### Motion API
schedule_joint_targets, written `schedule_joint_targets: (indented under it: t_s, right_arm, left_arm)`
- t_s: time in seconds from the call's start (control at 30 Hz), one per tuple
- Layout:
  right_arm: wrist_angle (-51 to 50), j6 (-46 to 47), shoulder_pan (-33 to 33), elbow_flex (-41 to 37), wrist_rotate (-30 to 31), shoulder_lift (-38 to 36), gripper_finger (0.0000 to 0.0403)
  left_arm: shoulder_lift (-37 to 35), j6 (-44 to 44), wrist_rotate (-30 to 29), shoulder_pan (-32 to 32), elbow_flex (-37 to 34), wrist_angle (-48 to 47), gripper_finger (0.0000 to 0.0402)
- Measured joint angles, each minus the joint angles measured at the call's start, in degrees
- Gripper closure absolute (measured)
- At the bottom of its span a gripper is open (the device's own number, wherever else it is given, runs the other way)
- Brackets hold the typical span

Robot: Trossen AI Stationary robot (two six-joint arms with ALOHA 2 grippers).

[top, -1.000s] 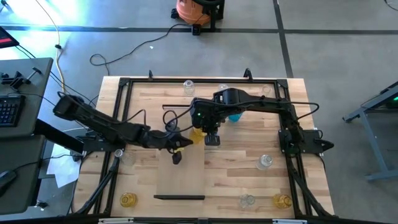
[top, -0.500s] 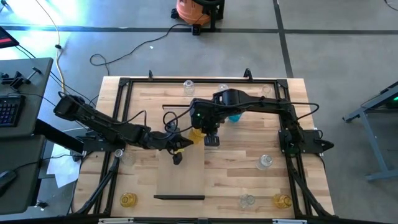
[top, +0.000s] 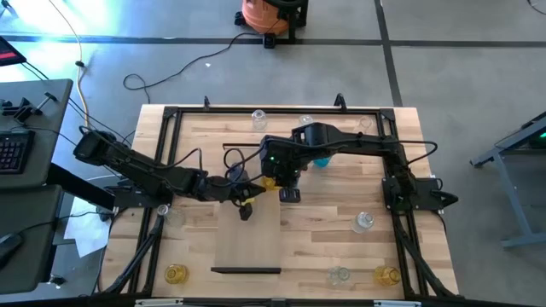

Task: Sort vases onto shelf
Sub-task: Put the top yellow vase on the shelf

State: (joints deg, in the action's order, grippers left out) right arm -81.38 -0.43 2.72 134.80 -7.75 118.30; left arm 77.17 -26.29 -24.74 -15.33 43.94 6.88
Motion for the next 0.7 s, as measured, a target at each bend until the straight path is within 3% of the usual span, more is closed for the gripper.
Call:
schedule_joint_targets:
  t_s: [0.7]
  right_arm:
    - [3.5,-3.1,0.0,0.0,0.2,0.0,0.0357]
  left_arm:
    - [0.0,-2.1,1.5,0.0,0.0,-0.2,0.0397]
